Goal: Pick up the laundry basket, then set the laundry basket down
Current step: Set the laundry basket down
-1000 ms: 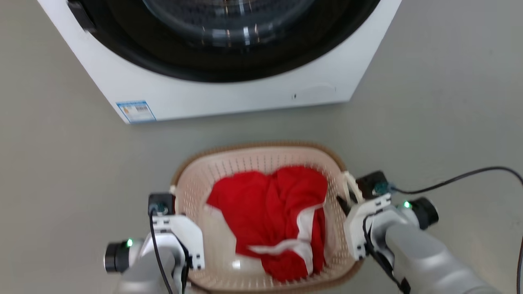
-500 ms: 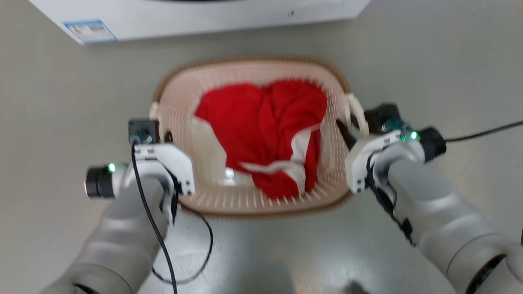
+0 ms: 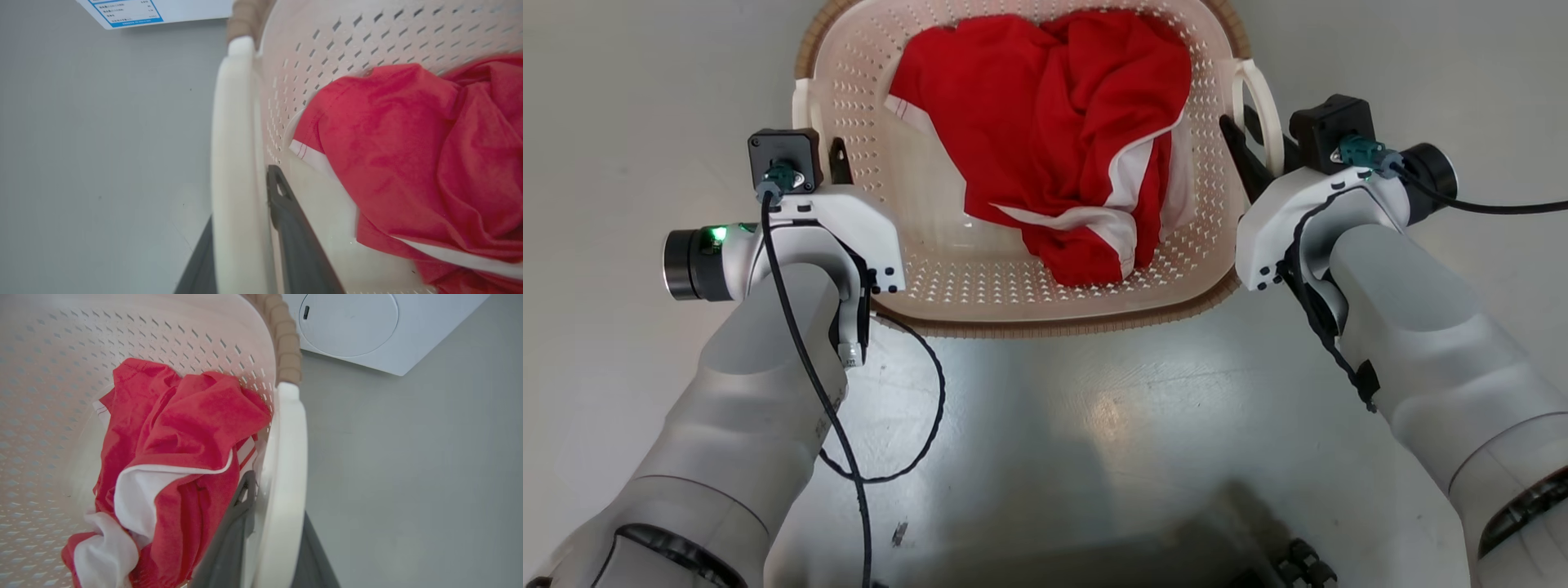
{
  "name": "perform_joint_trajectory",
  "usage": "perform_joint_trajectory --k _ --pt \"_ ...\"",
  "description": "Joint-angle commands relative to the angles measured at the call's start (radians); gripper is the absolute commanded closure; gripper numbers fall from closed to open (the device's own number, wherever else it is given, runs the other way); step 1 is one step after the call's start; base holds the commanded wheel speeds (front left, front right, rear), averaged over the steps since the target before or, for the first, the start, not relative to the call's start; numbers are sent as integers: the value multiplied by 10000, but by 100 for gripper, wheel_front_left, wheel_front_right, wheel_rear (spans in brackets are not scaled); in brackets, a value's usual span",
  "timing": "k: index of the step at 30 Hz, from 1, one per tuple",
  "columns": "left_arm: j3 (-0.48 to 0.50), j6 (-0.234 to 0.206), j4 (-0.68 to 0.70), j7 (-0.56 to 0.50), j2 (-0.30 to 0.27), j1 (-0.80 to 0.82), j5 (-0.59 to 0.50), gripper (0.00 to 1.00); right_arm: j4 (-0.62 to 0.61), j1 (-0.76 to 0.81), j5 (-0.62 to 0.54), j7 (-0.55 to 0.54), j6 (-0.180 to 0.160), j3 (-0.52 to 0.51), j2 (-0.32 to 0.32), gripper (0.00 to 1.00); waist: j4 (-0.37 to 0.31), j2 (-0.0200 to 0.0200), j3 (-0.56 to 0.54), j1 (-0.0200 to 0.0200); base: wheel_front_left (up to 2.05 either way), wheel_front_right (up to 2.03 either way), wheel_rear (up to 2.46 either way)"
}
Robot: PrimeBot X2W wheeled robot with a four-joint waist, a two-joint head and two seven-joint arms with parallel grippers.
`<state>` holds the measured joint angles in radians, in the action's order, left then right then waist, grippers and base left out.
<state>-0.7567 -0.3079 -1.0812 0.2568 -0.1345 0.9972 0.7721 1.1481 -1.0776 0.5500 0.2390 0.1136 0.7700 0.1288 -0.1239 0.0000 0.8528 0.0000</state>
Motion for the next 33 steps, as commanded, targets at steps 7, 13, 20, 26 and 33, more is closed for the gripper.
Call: perform_joint_trajectory --k 7,13,20,26,33 --pt "690 -124 200 48 -165 397 -846 100 -575 380 -1340 227 171 -786 -141 100 220 0 547 0 0 0 0" --pt "1025 -38 90 49 -75 570 -1253 100 -662 406 -1890 227 171 -1370 -186 100 290 0 806 0 0 0 0" --pt "1232 100 -220 49 84 811 -1583 100 -718 381 -2320 227 171 -1829 -234 100 380 0 1071 0 0 0 0" --pt "1431 139 -329 49 184 933 -1796 100 -776 315 -2600 227 171 -2102 -229 100 460 0 1250 0 0 0 0" --pt "1632 159 -340 49 261 963 -1996 100 -823 251 -2826 227 171 -2299 -164 100 562 0 1352 0 0 0 0"
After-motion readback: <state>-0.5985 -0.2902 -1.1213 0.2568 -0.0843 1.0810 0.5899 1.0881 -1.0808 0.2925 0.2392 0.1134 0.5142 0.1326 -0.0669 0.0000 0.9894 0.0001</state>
